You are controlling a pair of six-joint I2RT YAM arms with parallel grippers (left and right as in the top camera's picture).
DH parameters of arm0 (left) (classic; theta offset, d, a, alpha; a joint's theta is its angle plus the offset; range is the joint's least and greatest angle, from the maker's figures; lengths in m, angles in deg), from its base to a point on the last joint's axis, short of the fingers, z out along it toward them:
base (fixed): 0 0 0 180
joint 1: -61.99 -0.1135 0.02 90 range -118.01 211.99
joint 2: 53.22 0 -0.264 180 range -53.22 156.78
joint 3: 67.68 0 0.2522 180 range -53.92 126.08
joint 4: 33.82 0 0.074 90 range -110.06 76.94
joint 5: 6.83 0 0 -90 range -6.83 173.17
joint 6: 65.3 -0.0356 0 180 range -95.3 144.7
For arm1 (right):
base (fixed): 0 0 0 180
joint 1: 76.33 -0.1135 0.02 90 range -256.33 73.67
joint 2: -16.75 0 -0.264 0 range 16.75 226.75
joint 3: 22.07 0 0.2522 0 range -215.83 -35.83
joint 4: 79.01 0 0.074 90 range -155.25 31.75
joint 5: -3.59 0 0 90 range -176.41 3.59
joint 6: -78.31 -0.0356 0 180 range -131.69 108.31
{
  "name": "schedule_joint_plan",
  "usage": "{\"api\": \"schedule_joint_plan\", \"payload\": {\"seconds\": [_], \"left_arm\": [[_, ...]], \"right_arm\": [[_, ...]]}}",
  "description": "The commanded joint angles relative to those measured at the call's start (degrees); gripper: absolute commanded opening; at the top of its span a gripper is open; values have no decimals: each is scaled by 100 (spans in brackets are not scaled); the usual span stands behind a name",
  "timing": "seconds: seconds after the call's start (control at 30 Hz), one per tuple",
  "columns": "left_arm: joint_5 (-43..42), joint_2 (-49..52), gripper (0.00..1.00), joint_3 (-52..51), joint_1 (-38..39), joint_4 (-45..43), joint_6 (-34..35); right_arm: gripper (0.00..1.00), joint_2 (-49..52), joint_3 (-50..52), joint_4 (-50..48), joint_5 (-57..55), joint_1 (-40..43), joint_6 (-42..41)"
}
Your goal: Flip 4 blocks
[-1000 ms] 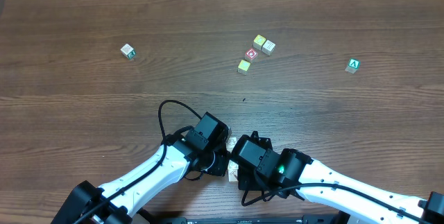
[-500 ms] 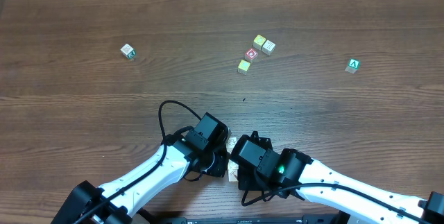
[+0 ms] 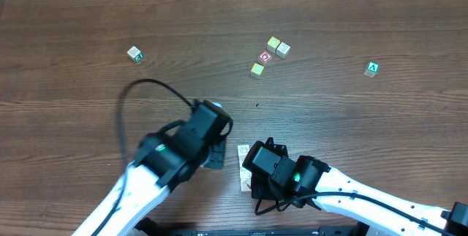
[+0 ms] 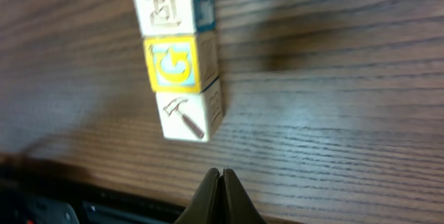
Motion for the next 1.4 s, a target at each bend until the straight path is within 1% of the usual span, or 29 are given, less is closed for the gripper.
{"api": "schedule_joint_plan", "payload": {"seconds": [0.0, 0.07, 0.17, 0.2, 0.3, 0.43, 0.53, 0.63, 0.67, 0.73, 0.77, 0.8, 0.83, 0.87, 0.9, 0.97, 1.07, 1.13, 1.23, 1.27, 1.33, 1.37], "left_arm": [[1110, -476, 4, 590, 11, 516, 636], [1342, -734, 4, 848, 11, 883, 807], [1495, -1025, 4, 1115, 11, 1224, 817], [1526, -1115, 4, 1209, 11, 1342, 809], [1628, -1329, 4, 1453, 11, 1655, 809], [1906, -1449, 4, 1871, 11, 2098, 807], [2216, -1447, 4, 2474, 11, 2542, 804], [2516, -1447, 4, 3281, 11, 3021, 739], [2575, -1447, 4, 3661, 11, 3230, 739], [2575, -1449, 4, 4253, 9, 3464, 656], [2374, -1488, 4, 4538, 9, 3462, 404], [2194, -1532, 4, 4857, 9, 3462, 306], [2079, -1565, 4, 5073, 9, 3462, 280], [1967, -1606, 4, 5281, 9, 3462, 273], [1864, -1650, 4, 5517, 9, 3462, 269], [1753, -1709, 4, 5912, 9, 3462, 271], [1989, -1725, 5, 6476, 9, 3434, 192], [2459, -1725, 10, 6677, 9, 3381, 42], [3414, -1725, 24, 6813, 9, 3176, -348], [3696, -1725, 30, 6811, 9, 3091, -562], [4175, -1722, 46, 6793, 11, 3010, -914], [4328, -1722, 58, 6791, 11, 3010, -957]], "right_arm": [[4, -11, -190, 98, -131, 282, -452], [4, -11, -284, 125, -155, 540, -468], [4, -11, -518, 109, -431, 1005, -295], [4, -11, -649, 107, -621, 1178, -39], [4, -11, -1172, 490, -1362, 1615, 238], [4, -11, -2275, 1255, -2288, 2050, 1043], [9, -9, -3368, 2168, -3075, 2253, 1154], [15, -11, -4406, 2833, -3405, 2422, 1421], [21, -15, -4806, 3080, -3418, 2485, 1471], [30, -22, -5357, 3407, -3416, 2562, 1563], [39, -26, -5650, 3589, -3451, 2597, 1580], [70, -28, -5941, 3788, -3493, 2623, 1580], [82, -31, -6148, 3943, -3510, 2636, 1580], [97, -31, -6365, 4111, -3512, 2640, 1580], [100, -39, -6531, 4238, -3510, 2640, 1580], [100, -74, -6736, 4426, -3508, 2640, 1580], [100, -142, -6756, 4546, -3504, 2640, 1578], [100, -144, -6752, 4616, -3497, 2640, 1578], [100, -138, -6741, 4629, -3497, 2640, 1576], [100, -138, -6741, 4627, -3497, 2640, 1576], [100, -138, -6743, 4627, -3497, 2640, 1576], [100, -138, -6743, 4627, -3497, 2640, 1576]]}}
